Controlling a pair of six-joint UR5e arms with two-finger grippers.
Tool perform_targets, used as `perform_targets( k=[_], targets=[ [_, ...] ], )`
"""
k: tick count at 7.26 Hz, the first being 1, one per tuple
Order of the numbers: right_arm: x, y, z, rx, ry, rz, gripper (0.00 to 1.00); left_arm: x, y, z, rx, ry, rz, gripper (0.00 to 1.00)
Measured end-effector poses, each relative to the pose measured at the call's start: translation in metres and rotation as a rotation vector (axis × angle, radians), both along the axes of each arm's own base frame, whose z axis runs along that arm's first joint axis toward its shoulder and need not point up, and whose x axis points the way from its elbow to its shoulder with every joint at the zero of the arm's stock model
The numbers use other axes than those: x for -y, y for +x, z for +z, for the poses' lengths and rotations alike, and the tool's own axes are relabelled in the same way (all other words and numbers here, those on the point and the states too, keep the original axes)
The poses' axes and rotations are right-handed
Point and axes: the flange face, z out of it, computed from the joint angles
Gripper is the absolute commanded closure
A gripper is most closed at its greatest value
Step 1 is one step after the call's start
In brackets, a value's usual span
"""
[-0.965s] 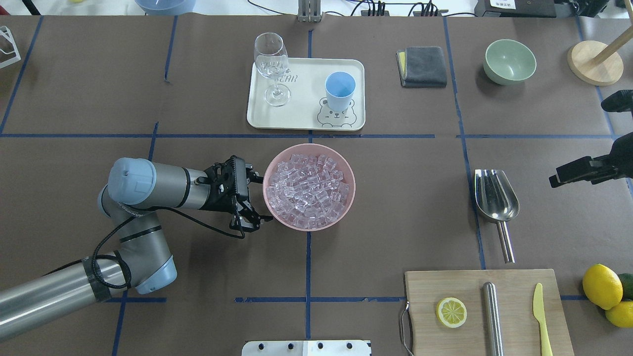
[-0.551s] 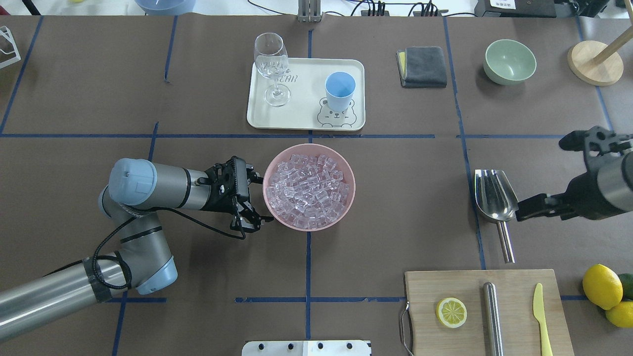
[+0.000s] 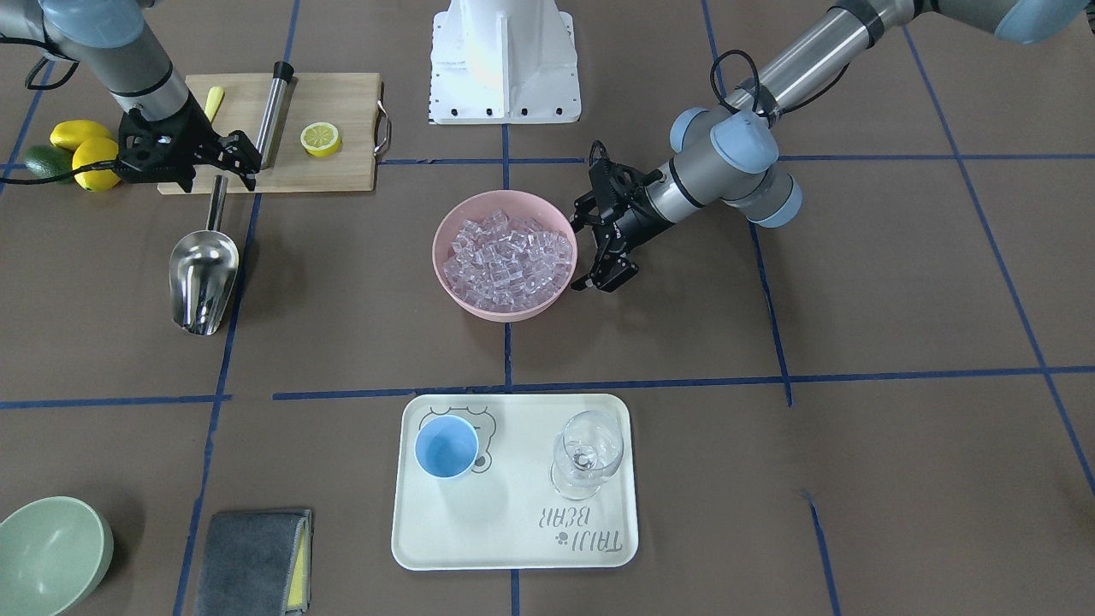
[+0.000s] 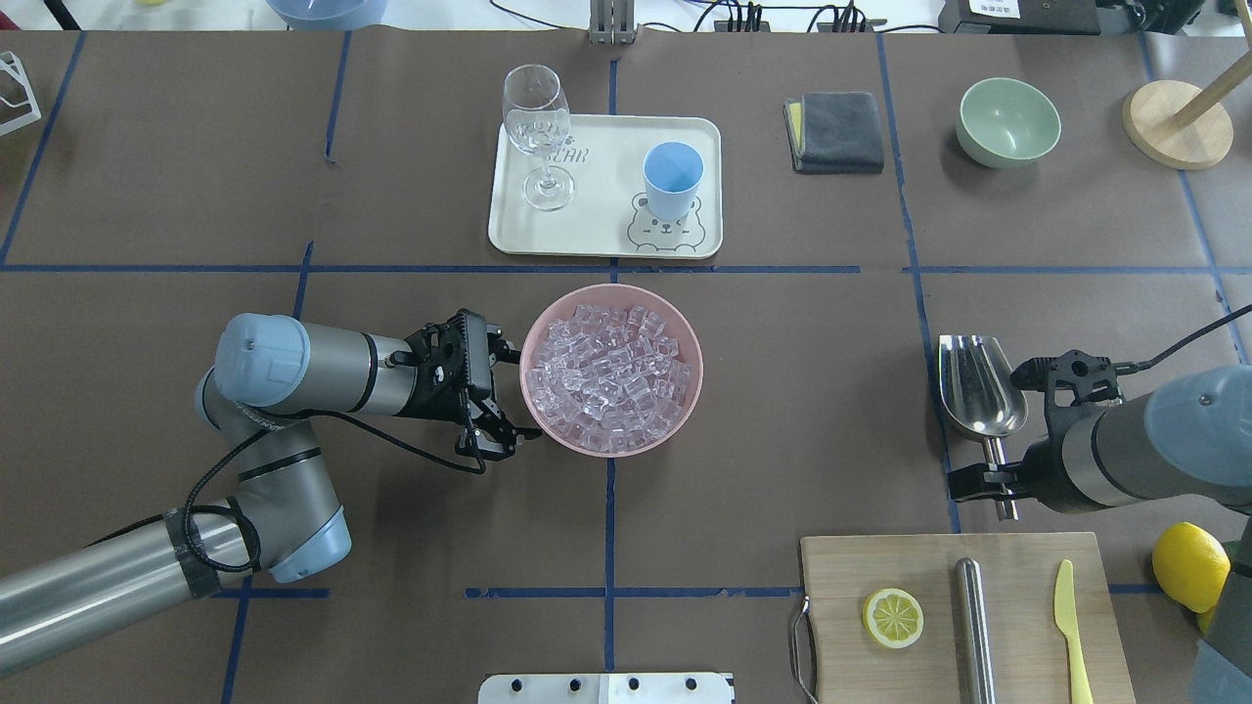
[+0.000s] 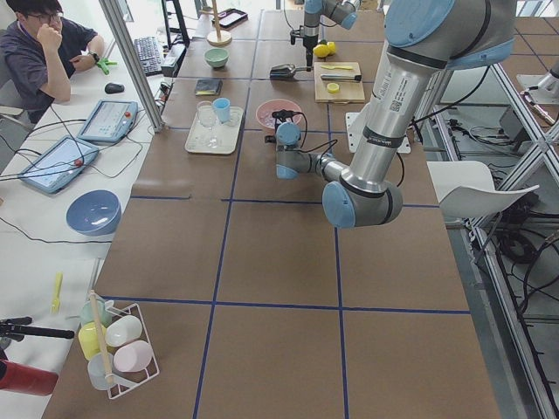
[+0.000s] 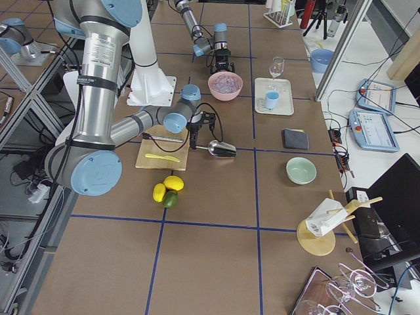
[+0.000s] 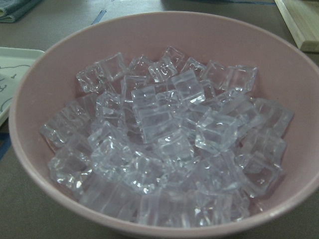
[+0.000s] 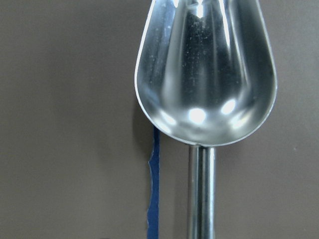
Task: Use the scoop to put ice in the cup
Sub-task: 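Grasp the metal scoop handle with the right gripper while the left holds the bowl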
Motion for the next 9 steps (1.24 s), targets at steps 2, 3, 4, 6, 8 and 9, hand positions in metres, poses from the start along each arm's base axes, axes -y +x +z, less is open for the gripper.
perform_targets(
  k=[2, 3, 4, 6, 8, 9],
  targets=[
    [-0.004, -0.011, 0.013, 0.002, 0.003, 0.017, 0.22, 0.000, 0.000, 0.000, -0.001, -0.001, 0.000, 0.00],
    [-0.005, -0.012, 0.017, -0.004, 0.002, 0.019, 0.23, -0.001, 0.001, -0.001, -0.002, -0.001, 0.000, 0.00],
    [-0.006, -0.012, 0.020, -0.010, 0.001, 0.019, 0.25, -0.001, 0.001, -0.001, -0.003, -0.001, 0.000, 0.00],
    [-0.007, -0.010, 0.023, -0.017, -0.001, 0.019, 0.29, -0.001, 0.002, -0.003, -0.006, -0.002, -0.009, 0.00],
    [-0.007, -0.009, 0.021, -0.013, 0.001, 0.019, 0.34, -0.004, 0.005, -0.004, -0.009, -0.009, -0.019, 0.00],
    [-0.006, -0.009, 0.020, -0.011, 0.000, 0.018, 0.57, -0.004, 0.006, -0.004, -0.009, -0.011, -0.020, 0.00]
  ],
)
